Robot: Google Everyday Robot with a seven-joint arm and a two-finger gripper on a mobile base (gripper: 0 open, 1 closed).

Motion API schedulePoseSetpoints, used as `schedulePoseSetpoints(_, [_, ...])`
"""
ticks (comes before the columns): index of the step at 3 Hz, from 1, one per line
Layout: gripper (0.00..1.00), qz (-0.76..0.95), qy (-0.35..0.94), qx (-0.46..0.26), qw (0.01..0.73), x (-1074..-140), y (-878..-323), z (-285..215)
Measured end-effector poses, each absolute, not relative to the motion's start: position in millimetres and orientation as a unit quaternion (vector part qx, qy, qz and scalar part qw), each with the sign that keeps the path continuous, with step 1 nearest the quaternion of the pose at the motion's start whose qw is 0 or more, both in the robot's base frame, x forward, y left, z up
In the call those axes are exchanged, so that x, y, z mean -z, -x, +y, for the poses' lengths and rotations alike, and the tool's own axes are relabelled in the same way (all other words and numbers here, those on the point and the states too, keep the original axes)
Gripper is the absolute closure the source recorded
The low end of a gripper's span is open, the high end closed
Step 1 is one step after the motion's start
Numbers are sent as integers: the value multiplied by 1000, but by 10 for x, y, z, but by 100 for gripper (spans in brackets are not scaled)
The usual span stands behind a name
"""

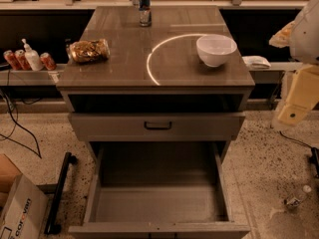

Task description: Place orange can into middle drawer

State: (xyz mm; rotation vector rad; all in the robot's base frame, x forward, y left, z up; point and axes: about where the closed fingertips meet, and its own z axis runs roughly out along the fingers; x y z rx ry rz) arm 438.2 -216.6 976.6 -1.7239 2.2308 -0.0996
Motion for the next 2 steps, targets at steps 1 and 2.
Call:
schedulePoseSetpoints(1, [0, 780, 603, 35, 160, -9766, -4384, -2164])
schedulePoseSetpoints(2, [0, 769, 613, 33, 181, -9795, -4521, -2026])
